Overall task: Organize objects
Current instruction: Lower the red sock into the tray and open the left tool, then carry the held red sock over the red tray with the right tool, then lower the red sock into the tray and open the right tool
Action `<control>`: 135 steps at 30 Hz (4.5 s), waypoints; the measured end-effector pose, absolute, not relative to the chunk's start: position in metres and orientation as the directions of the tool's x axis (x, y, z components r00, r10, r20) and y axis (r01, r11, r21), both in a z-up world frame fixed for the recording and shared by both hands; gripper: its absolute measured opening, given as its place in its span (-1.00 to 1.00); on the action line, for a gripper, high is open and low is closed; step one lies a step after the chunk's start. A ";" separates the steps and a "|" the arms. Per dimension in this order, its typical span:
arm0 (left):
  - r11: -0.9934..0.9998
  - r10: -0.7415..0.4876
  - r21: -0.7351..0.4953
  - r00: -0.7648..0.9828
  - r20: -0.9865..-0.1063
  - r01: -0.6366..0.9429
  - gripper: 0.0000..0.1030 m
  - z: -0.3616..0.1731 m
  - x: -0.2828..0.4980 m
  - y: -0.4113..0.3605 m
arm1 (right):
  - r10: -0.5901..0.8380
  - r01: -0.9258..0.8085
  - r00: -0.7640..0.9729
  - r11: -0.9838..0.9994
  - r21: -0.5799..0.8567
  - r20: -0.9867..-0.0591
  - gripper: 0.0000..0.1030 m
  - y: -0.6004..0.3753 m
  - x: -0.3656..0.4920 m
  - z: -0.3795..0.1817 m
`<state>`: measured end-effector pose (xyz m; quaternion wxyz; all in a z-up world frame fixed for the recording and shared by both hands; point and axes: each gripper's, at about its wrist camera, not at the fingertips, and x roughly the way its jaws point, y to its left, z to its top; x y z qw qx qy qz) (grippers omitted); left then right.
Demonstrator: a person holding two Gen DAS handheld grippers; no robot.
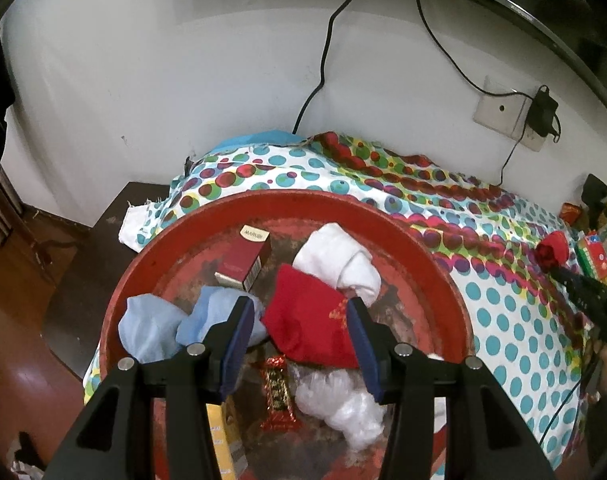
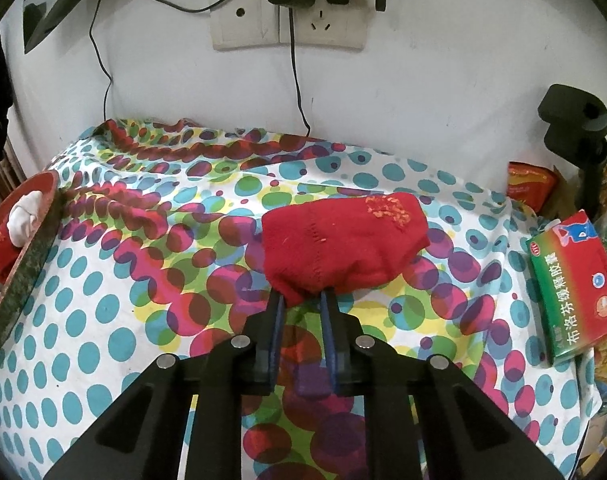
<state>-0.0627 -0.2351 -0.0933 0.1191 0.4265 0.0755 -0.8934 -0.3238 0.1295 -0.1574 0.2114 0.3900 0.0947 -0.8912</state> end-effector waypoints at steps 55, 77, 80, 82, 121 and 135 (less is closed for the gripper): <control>-0.957 -0.070 -0.116 -0.600 -0.797 0.266 -0.04 -0.104 -0.004 -0.242 | -0.205 0.356 -0.653 -0.933 -0.057 -0.729 -0.35 0.108 -0.335 -0.136; -0.953 -0.080 -0.110 -0.587 -0.806 0.282 -0.04 -0.104 0.035 -0.268 | -0.448 0.646 -0.575 -0.762 -0.044 -0.685 -0.35 -0.046 -0.234 -0.066; -0.950 -0.086 -0.106 -0.573 -0.815 0.292 -0.04 -0.108 0.039 -0.275 | -0.475 0.682 -0.548 -0.731 -0.039 -0.689 -0.35 -0.069 -0.219 -0.065; -0.945 -0.091 -0.108 -0.566 -0.819 0.307 -0.04 -0.110 0.044 -0.281 | -0.488 0.701 -0.532 -0.712 -0.037 -0.692 -0.35 -0.083 -0.211 -0.065; -0.864 -0.189 -0.058 -0.429 -0.884 0.500 -0.04 -0.116 0.055 -0.319 | -0.456 0.731 -0.417 -0.682 0.008 -0.786 0.33 -0.213 -0.103 -0.095; -0.881 -0.196 -0.039 -0.438 -0.877 0.472 -0.04 -0.105 0.057 -0.297 | -0.297 0.599 -0.443 -0.800 -0.032 -0.846 0.94 -0.162 -0.075 -0.074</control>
